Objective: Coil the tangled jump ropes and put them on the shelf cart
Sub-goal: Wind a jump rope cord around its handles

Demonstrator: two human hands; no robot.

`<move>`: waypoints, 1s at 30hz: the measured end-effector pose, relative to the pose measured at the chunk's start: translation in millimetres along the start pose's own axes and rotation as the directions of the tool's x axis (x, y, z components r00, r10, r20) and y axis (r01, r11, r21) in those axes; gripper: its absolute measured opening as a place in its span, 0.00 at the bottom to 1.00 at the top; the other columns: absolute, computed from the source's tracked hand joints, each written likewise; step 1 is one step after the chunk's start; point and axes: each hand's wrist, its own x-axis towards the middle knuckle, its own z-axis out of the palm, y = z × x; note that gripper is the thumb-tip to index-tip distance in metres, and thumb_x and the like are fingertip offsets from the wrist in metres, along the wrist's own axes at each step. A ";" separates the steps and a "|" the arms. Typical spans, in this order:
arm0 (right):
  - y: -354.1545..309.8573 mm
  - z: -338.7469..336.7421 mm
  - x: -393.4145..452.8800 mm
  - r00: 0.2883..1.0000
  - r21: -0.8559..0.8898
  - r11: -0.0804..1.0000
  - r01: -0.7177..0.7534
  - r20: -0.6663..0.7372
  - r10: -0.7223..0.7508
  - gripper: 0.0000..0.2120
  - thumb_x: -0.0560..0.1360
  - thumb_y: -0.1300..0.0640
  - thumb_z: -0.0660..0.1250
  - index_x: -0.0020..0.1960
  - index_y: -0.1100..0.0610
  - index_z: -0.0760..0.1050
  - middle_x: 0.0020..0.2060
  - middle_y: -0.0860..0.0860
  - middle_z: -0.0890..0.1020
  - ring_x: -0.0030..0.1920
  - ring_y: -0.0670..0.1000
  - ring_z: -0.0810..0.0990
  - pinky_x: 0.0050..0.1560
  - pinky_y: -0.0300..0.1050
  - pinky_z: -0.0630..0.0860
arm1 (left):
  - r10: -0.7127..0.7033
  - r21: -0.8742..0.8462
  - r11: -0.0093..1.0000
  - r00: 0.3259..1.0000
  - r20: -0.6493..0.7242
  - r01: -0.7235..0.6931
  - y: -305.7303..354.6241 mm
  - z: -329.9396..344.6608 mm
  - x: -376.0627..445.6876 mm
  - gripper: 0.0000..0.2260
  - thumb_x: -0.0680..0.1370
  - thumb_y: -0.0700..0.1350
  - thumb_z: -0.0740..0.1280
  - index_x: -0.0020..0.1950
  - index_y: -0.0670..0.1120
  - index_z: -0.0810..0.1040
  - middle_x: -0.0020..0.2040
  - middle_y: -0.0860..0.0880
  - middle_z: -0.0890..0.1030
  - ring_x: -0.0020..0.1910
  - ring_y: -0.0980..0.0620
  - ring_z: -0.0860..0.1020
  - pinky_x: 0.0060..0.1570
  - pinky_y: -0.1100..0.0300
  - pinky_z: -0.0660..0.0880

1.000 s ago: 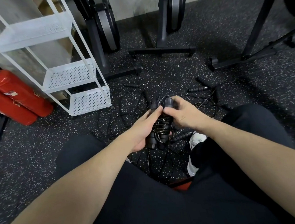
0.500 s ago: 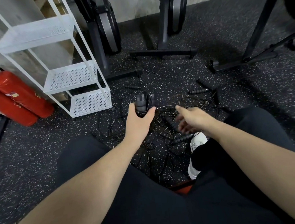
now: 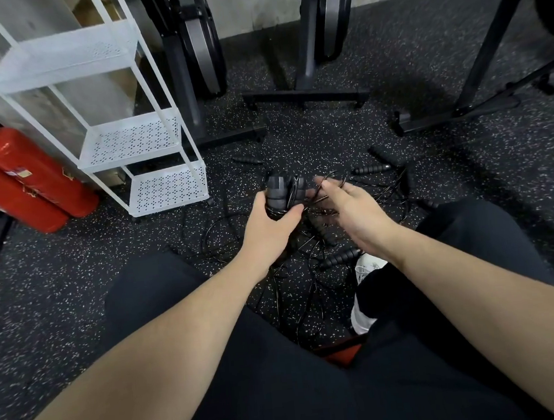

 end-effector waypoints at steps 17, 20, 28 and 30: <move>-4.1 18.5 -13.8 0.968 -0.100 0.965 0.244 -0.032 -0.249 0.31 0.80 0.49 0.70 0.77 0.45 0.59 0.51 0.36 0.85 0.51 0.39 0.82 0.60 0.42 0.75 | -0.179 -0.425 0.891 0.984 -0.009 0.158 3.3 5.3 2.3 0.11 0.80 0.47 0.72 0.60 0.53 0.75 0.56 0.48 0.84 0.56 0.48 0.84 0.54 0.47 0.83; -4.0 23.3 -13.1 0.965 -0.013 0.973 0.230 -0.129 -0.230 0.18 0.80 0.54 0.70 0.66 0.48 0.65 0.47 0.42 0.85 0.41 0.37 0.81 0.50 0.40 0.77 | -0.077 -0.255 0.964 0.997 -0.020 0.070 0.6 6.7 0.0 0.14 0.77 0.50 0.74 0.61 0.56 0.75 0.55 0.53 0.84 0.57 0.53 0.82 0.59 0.51 0.79; -8.7 11.2 -6.1 0.943 0.052 0.958 0.281 -0.201 -0.266 0.10 0.76 0.57 0.75 0.54 0.51 0.79 0.50 0.45 0.86 0.48 0.41 0.82 0.46 0.38 0.77 | -0.077 -0.262 0.961 0.995 0.068 0.093 1.8 16.3 -4.3 0.12 0.78 0.50 0.74 0.58 0.60 0.76 0.54 0.56 0.85 0.56 0.54 0.83 0.62 0.51 0.78; -10.4 6.0 -4.1 0.955 0.077 0.960 0.271 -0.145 -0.258 0.13 0.74 0.58 0.77 0.56 0.51 0.81 0.53 0.47 0.86 0.53 0.45 0.83 0.48 0.40 0.78 | -0.125 -0.315 0.938 0.989 0.076 0.143 2.9 16.0 -3.1 0.13 0.78 0.50 0.74 0.59 0.59 0.77 0.55 0.54 0.85 0.57 0.51 0.83 0.63 0.45 0.78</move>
